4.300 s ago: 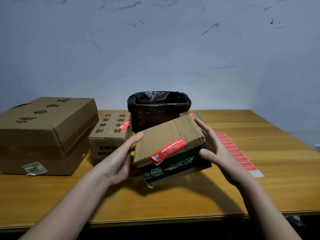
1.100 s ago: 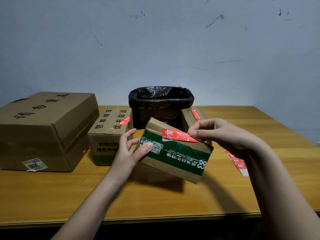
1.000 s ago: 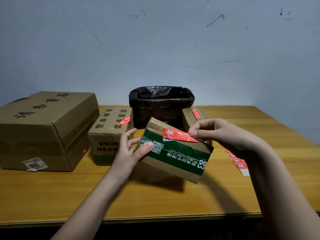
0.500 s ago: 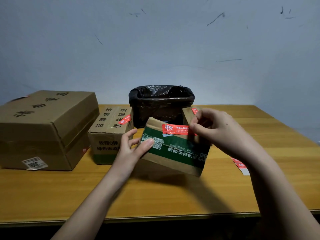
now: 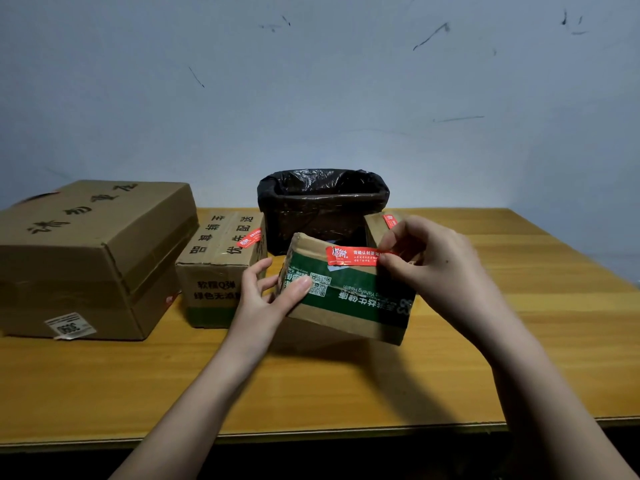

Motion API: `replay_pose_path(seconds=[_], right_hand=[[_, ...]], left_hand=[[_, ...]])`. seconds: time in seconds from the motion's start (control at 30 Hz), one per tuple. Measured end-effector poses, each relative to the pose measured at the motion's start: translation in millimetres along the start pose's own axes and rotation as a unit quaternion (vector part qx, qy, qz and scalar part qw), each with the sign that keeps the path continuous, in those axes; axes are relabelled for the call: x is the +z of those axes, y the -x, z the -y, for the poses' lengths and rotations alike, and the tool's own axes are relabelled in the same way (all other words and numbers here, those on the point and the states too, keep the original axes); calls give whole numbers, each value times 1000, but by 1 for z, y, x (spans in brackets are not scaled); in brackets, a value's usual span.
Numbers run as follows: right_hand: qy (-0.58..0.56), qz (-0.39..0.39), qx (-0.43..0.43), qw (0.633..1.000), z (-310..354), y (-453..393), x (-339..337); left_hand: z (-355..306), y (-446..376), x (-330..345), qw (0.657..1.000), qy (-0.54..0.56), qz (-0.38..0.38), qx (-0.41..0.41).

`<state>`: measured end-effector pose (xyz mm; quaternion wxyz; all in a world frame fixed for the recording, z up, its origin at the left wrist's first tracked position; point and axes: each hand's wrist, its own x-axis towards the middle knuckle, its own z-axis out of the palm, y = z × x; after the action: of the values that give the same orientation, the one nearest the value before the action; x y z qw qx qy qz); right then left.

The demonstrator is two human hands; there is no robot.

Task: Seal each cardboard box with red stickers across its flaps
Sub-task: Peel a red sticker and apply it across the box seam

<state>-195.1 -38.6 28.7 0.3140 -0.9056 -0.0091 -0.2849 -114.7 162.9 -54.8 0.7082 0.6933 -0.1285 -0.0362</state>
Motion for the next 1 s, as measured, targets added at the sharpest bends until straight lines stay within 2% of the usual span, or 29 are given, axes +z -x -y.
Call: replay_pose_path(seconds=[0.23,0.4,0.6,0.73,0.9,1.0], right_hand=[[-30,0,2,1000,1,2,0],[-116,28,5,993,0,4,1],[-150,35,8,988,1,4,-2],[-95,51,17,994,0,2,2],[55,9,23,998,4,1,12],[138,-17,-31,990,7,1,17]], left_hand=[[-2,3,2,1000,-13,-16,6],[-1,3,3,1000,-17,-19,0],[0,2,3,1000,-18,-22,-1],[-1,2,4,1000,-17,-20,6],[-3,4,8,1000,-24,-15,14],[-4,4,8,999,-29,-14,13]])
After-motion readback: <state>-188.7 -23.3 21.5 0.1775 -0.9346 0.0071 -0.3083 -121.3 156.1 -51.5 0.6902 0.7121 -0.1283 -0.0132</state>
